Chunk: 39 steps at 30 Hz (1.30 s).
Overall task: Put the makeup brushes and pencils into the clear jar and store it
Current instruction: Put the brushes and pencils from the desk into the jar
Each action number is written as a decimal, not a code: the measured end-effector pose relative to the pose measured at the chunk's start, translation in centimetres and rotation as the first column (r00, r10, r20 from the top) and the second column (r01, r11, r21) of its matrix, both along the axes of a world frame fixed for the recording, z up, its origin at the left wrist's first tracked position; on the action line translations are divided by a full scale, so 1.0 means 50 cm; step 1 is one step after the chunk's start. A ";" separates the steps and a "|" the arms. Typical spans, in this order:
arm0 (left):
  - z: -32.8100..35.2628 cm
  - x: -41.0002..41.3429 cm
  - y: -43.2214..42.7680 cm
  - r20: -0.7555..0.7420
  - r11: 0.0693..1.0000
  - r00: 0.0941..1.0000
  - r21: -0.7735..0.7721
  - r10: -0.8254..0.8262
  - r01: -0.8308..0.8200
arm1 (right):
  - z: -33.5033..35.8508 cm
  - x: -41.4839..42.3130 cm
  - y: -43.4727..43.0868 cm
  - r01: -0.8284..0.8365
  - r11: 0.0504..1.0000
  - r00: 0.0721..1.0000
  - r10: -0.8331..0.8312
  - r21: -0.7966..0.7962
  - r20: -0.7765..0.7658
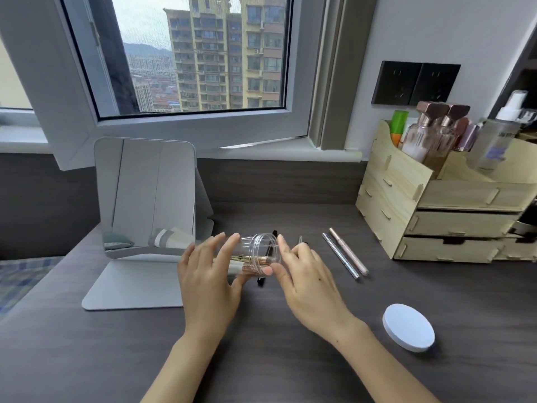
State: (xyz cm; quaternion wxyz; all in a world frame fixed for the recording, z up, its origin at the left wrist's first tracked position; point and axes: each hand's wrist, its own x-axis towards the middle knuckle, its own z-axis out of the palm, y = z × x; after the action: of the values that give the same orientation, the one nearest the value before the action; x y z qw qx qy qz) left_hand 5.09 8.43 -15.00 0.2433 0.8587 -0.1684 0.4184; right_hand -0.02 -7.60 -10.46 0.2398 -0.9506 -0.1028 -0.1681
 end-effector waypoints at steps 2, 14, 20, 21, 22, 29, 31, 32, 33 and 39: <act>-0.002 0.001 0.001 0.000 1.000 1.000 -0.008 0.006 -0.006 | -0.001 -0.003 -0.022 0.008 0.985 0.990 0.016 0.171 -0.138; -0.001 0.002 -0.003 0.018 1.000 1.000 -0.013 -0.009 0.009 | -0.026 0.106 -0.181 0.552 0.788 0.757 -0.610 -0.272 -0.234; 0.002 0.002 -0.004 -0.010 1.000 1.000 -0.015 -0.013 0.013 | 0.031 0.012 -0.168 0.342 0.888 0.937 -0.348 0.308 -0.037; 0.002 0.001 -0.004 -0.017 1.000 1.000 -0.017 -0.013 0.012 | 0.049 -0.017 -0.164 0.256 0.883 0.964 -0.266 0.393 -0.030; 0.002 0.001 -0.004 -0.021 1.000 1.000 -0.018 -0.014 0.014 | 0.064 -0.041 -0.160 0.178 0.882 0.983 -0.181 0.435 -0.036; 0.003 -0.005 -0.014 -0.034 0.998 0.998 0.045 -0.049 0.050 | 0.048 -0.020 -0.099 0.068 0.996 0.988 -0.076 0.062 0.135; 0.001 -0.008 -0.016 -0.040 0.995 0.997 0.077 -0.064 0.067 | 0.026 0.003 -0.063 0.067 0.997 0.972 -0.074 0.041 0.223; 0.001 -0.009 -0.017 -0.043 0.993 0.997 0.089 -0.071 0.074 | 0.016 0.012 -0.048 0.076 0.996 0.963 -0.084 0.040 0.255; 0.001 -0.010 -0.018 -0.045 0.992 0.996 0.098 -0.076 0.081 | 0.007 0.020 -0.035 0.091 0.995 0.955 -0.100 0.046 0.280; -0.002 -0.010 -0.014 -0.037 0.992 0.998 0.109 -0.054 0.058 | -0.024 0.034 -0.016 0.064 0.997 0.951 -0.076 0.051 0.298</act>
State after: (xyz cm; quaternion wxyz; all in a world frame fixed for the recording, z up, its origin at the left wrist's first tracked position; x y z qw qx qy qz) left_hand 4.60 7.74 -15.10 0.2100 0.8728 -0.2111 0.3868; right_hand 1.69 -8.38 -11.65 0.2346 -0.9121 -0.1006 -0.3208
